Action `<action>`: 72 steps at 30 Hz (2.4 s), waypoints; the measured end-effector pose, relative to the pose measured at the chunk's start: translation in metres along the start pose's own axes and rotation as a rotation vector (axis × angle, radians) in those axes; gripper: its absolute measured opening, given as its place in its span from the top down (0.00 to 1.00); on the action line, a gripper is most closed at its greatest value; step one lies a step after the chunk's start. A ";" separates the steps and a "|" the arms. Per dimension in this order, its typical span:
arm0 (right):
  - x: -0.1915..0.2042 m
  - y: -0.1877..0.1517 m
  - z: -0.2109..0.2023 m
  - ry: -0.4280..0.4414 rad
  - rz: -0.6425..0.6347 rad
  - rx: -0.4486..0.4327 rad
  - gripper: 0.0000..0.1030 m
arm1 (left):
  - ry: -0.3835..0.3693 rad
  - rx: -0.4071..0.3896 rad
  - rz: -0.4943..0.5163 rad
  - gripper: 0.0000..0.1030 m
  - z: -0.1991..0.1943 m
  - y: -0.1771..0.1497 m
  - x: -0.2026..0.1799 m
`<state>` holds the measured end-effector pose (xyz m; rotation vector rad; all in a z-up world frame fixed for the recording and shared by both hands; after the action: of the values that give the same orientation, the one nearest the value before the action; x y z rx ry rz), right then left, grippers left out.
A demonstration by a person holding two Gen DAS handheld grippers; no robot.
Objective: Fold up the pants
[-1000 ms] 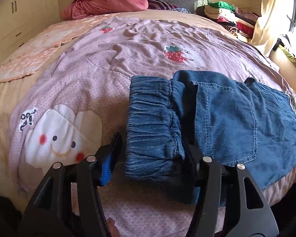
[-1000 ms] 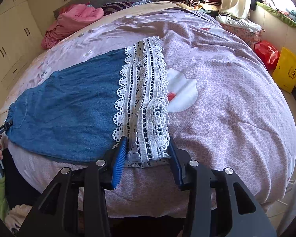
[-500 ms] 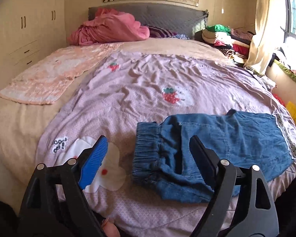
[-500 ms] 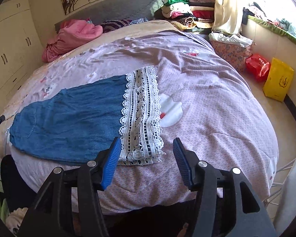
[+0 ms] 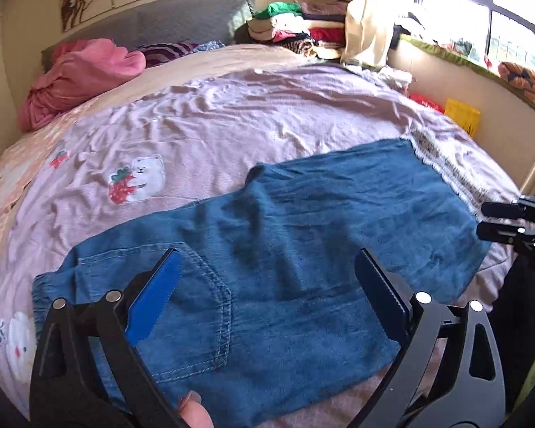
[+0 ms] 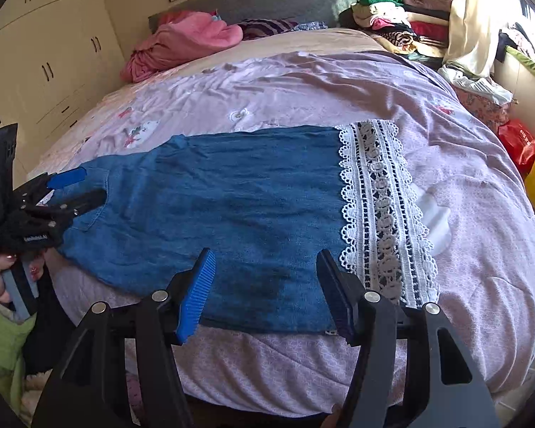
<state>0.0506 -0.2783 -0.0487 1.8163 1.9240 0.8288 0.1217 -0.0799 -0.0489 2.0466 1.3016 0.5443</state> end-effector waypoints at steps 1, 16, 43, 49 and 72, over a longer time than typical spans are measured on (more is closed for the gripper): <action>-0.004 -0.001 0.007 -0.014 0.015 0.025 0.44 | 0.011 0.029 0.009 0.12 0.012 -0.004 0.000; -0.055 -0.017 -0.037 0.025 0.211 -0.079 0.39 | -0.062 0.048 -0.030 0.11 0.010 0.019 0.008; -0.082 -0.021 0.006 0.070 0.254 -0.033 0.43 | -0.500 0.227 0.238 0.20 0.175 0.142 -0.150; -0.088 -0.024 0.012 0.086 0.304 -0.027 0.44 | -0.618 0.270 0.333 0.38 0.181 0.138 -0.181; -0.012 0.022 -0.037 0.233 0.154 -0.185 0.75 | -0.789 0.061 0.238 0.85 0.110 0.164 -0.112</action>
<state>0.0460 -0.2965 -0.0083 1.8399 1.7851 1.2758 0.2499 -0.2638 -0.0115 2.1387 0.6129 -0.2144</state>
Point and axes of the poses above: each gripper's, at about its wrist camera, not at the fingertips, and z roughly the way its jaws point, x to its left, y to its top, the point moved 4 cm from there along z, roughly the way its jaws point, and after that the axes turned 4 degrees about -y, right-handed, at the moved point
